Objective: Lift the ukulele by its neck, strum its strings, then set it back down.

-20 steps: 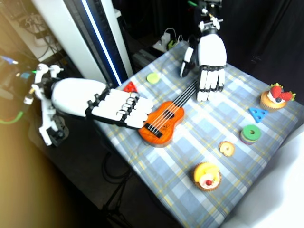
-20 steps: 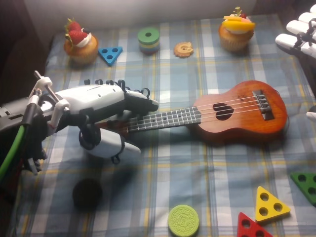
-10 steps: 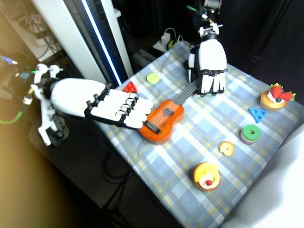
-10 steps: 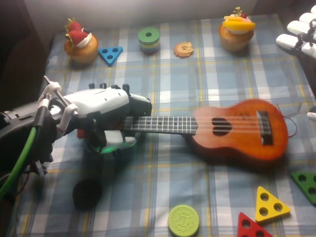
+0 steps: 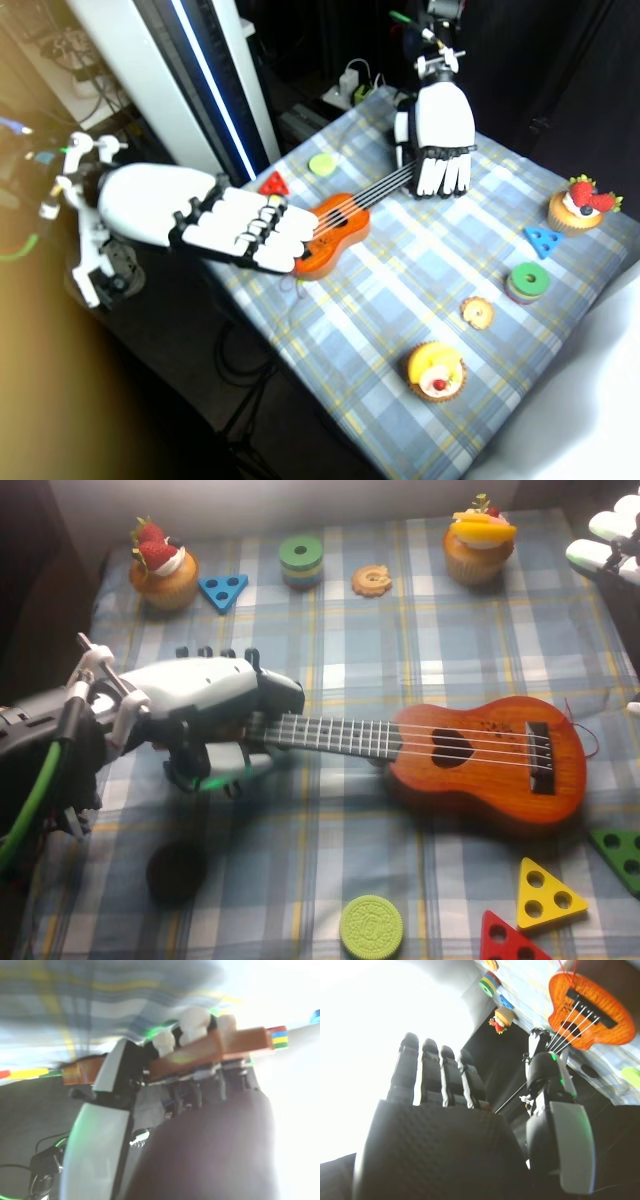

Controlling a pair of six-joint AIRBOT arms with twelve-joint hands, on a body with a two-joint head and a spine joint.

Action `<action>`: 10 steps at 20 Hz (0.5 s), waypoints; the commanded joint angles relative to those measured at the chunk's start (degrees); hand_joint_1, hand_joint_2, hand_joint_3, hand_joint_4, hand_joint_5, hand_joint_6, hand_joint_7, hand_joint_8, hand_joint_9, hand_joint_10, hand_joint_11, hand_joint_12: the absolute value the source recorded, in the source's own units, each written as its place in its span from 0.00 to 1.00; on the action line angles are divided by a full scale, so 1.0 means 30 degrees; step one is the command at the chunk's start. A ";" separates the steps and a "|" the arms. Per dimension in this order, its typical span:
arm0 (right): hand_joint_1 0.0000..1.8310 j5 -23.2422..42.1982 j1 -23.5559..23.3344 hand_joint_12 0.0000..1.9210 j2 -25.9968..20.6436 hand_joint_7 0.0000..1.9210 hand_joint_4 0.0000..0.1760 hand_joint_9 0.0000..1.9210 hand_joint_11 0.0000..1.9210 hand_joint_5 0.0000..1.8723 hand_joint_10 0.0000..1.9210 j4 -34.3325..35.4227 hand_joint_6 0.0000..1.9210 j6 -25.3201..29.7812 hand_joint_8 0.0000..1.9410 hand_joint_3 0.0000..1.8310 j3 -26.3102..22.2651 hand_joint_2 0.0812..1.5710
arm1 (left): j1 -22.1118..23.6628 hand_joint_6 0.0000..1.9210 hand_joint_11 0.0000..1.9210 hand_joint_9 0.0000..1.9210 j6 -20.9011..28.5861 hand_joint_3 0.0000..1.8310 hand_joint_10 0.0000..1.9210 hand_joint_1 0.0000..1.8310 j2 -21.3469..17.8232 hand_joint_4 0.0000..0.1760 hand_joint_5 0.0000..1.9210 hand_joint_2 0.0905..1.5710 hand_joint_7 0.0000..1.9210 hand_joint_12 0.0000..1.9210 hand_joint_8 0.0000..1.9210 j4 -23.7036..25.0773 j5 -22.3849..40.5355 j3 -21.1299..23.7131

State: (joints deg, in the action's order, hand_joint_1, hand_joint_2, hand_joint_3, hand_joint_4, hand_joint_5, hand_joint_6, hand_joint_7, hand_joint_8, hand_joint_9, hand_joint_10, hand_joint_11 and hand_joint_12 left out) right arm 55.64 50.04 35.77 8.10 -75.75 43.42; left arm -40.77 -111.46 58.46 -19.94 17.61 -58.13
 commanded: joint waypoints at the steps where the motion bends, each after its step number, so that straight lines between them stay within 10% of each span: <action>1: 0.25 0.2474 -0.0080 0.00 -0.0219 0.00 0.00 0.00 0.00 0.00 0.00 0.0150 0.00 0.0046 0.00 0.00 0.0000 0.79 | 0.0285 0.88 0.10 0.20 0.0310 0.00 1.00 0.57 -0.0140 0.00 0.23 0.89 0.29 1.00 0.95 0.0273 0.2323 0.0067; 10: 0.27 0.3261 0.0233 0.00 -0.0676 0.00 0.00 0.00 0.00 0.00 0.00 -0.0471 0.00 0.1467 0.00 0.00 -0.0044 0.79 | 0.0434 1.00 0.16 0.21 0.1519 0.01 1.00 0.66 -0.0526 0.00 0.10 0.91 0.21 1.00 1.00 0.0638 0.3746 0.0266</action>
State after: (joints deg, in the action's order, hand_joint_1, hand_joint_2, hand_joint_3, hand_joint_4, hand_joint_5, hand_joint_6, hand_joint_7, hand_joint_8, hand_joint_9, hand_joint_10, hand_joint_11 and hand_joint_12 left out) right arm 58.02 51.07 34.24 6.74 -71.50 43.42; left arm -40.25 -107.55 57.08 -18.41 21.91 -57.32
